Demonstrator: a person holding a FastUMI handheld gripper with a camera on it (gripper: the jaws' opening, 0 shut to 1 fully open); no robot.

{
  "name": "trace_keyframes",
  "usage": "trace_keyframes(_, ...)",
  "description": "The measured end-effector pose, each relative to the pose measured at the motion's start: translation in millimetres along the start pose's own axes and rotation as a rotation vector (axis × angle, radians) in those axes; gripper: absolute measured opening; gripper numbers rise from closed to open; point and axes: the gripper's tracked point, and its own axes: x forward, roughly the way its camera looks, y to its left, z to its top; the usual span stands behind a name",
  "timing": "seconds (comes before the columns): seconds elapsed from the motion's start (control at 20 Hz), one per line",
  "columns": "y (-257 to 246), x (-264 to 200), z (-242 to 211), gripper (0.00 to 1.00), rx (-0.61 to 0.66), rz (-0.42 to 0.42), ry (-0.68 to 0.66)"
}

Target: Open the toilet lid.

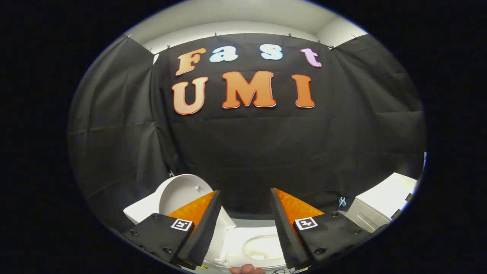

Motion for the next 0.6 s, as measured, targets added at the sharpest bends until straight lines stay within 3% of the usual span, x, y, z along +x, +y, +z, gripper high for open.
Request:
trace_keyframes(0.2,-75,-12,27,0.83,-0.010,-0.062,-0.054)
trace_keyframes(0.6,-172,-55,35,0.82,0.044,-0.063,-0.065)
